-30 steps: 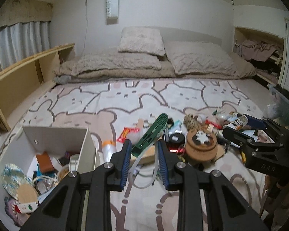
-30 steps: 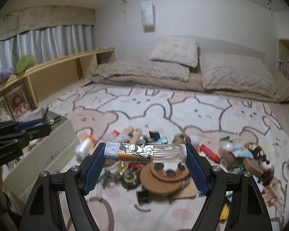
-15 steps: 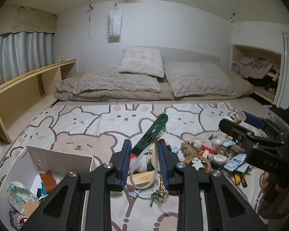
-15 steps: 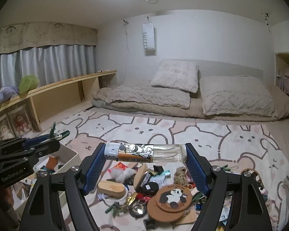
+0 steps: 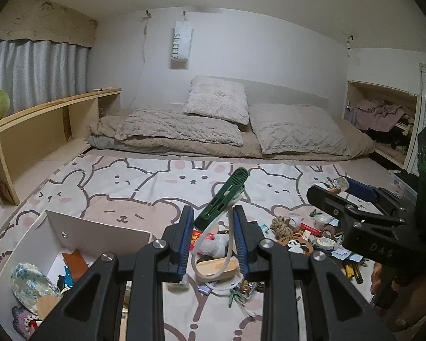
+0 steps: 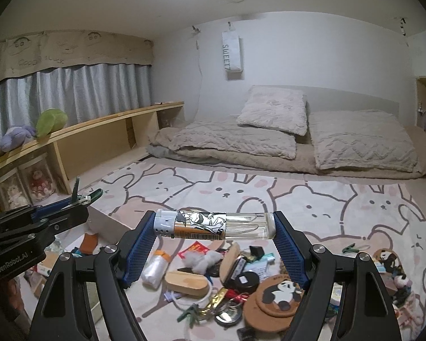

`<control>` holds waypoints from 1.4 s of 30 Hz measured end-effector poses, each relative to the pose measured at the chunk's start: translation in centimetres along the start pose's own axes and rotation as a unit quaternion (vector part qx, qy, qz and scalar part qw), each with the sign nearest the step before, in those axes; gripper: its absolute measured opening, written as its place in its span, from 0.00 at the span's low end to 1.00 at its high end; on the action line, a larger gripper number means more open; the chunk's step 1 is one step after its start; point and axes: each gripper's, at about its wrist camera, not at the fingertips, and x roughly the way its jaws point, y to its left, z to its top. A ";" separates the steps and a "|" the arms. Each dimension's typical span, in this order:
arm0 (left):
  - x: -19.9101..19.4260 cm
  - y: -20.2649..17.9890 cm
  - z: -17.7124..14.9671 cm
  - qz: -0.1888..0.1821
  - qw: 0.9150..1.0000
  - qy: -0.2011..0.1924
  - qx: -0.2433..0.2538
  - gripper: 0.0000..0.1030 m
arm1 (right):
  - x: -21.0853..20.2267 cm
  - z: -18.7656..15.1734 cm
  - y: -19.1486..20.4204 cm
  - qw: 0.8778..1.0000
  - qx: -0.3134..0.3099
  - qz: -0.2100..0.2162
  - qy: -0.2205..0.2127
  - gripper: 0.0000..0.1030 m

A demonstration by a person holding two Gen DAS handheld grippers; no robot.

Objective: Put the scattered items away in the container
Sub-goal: 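Carry the green clothespin and glass vial toward the white box with both tools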

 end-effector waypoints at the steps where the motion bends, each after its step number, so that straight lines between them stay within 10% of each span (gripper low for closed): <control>1: -0.1 0.4 -0.2 0.004 1.000 -0.001 -0.003 0.27 | 0.1 0.1 0.2 1.000 0.000 0.003 0.001 0.78; 23: -1.7 10.5 -5.1 0.121 0.989 0.029 -0.084 0.27 | 3.3 -0.9 9.4 0.996 -0.040 0.069 0.038 0.78; 42: -2.0 17.7 -8.7 0.148 0.973 0.060 -0.168 0.27 | 6.9 -2.4 16.3 0.988 -0.067 0.117 0.081 0.78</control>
